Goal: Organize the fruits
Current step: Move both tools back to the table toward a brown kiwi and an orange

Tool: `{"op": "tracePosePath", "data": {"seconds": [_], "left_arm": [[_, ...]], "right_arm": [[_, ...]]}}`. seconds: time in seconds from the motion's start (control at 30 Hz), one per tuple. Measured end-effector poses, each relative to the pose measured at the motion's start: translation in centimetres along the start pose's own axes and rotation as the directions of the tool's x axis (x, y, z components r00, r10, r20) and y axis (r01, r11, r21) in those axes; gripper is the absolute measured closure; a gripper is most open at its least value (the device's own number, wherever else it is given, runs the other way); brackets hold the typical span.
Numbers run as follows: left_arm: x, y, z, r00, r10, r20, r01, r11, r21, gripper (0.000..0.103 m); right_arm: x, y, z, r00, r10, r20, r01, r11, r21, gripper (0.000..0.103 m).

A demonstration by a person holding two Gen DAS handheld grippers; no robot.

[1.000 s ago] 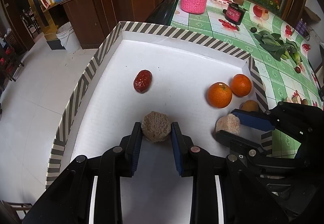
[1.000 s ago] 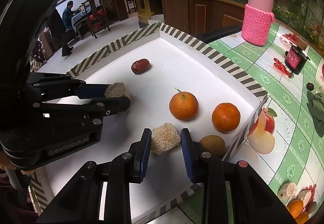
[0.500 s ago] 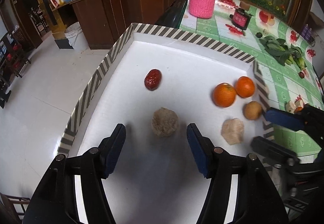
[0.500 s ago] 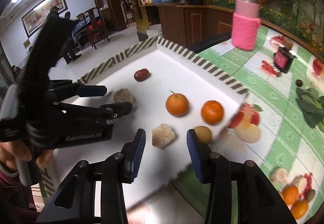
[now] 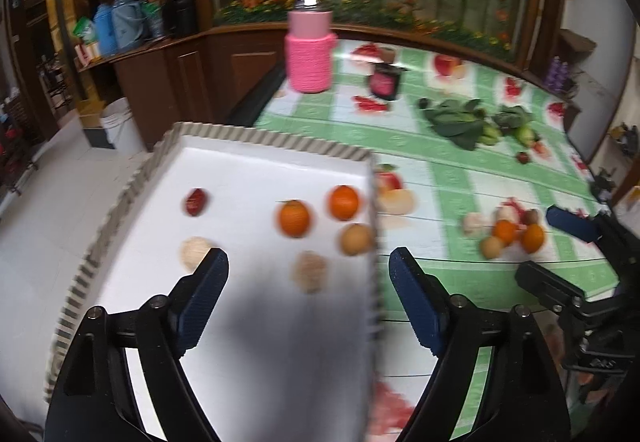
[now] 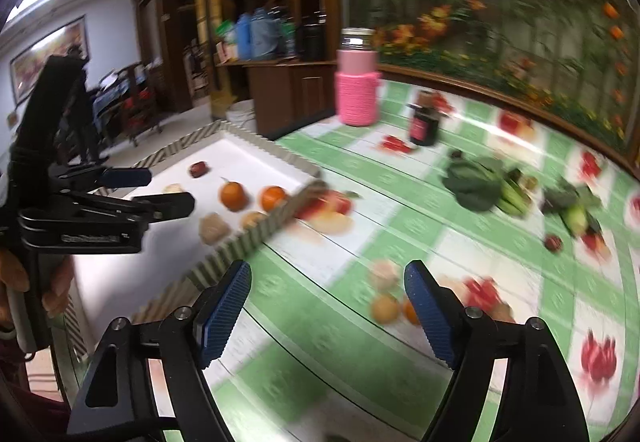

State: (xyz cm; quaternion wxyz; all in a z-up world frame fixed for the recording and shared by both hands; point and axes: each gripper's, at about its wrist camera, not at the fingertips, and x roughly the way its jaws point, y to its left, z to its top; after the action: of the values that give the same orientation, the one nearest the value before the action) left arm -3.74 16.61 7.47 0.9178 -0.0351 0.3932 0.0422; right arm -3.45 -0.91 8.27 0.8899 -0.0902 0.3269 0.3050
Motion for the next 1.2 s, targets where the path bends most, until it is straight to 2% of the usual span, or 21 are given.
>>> {"op": "tracePosePath", "data": {"seconds": [0.2, 0.33, 0.57, 0.7, 0.87, 0.9, 0.93, 1.0, 1.2], "left_arm": [[0.3, -4.5, -0.8, 0.995, -0.093, -0.021, 0.094, 0.994, 0.048, 0.02], [1.0, -7.2, -1.3, 0.987, -0.145, -0.063, 0.15, 0.985, 0.084, 0.02], [2.9, -11.4, -1.6, 0.972, -0.191, -0.134, 0.21, 0.968, 0.139, 0.02], [3.7, -12.5, -1.6, 0.969, -0.195, -0.151, 0.218, 0.963, 0.157, 0.02], [5.1, -13.3, -1.2, 0.969, -0.182, -0.169, 0.211, 0.962, 0.175, 0.02], [5.5, -13.4, -1.1, 0.968, -0.181, -0.174, 0.211, 0.962, 0.174, 0.02], [5.8, -13.5, -1.0, 0.968, -0.179, -0.177, 0.21, 0.962, 0.175, 0.02], [6.4, -13.7, -0.9, 0.968, -0.172, -0.185, 0.205, 0.963, 0.176, 0.02], [7.4, -14.3, -0.6, 0.967, -0.164, -0.197, 0.2, 0.963, 0.179, 0.02]], "right_arm": [[-1.8, -5.1, -3.4, 0.996, -0.078, -0.036, 0.082, 0.99, 0.113, 0.021], [-2.9, -7.7, -4.9, 0.993, -0.104, -0.05, 0.111, 0.981, 0.16, 0.021], [-2.1, -10.1, -5.7, 0.992, -0.073, -0.102, 0.092, 0.974, 0.206, 0.024], [-0.1, -11.1, -5.5, 0.989, -0.028, -0.144, 0.061, 0.971, 0.233, 0.035], [2.0, -11.2, -4.5, 0.984, -0.015, -0.178, 0.053, 0.976, 0.21, 0.037], [2.5, -11.2, -4.3, 0.983, -0.013, -0.184, 0.051, 0.978, 0.202, 0.044], [2.9, -11.1, -4.2, 0.981, -0.013, -0.192, 0.051, 0.979, 0.196, 0.056], [3.6, -11.2, -4.0, 0.98, -0.005, -0.201, 0.045, 0.981, 0.191, 0.068], [2.4, -12.2, -4.5, 0.984, -0.009, -0.178, 0.05, 0.973, 0.227, 0.068]]}}
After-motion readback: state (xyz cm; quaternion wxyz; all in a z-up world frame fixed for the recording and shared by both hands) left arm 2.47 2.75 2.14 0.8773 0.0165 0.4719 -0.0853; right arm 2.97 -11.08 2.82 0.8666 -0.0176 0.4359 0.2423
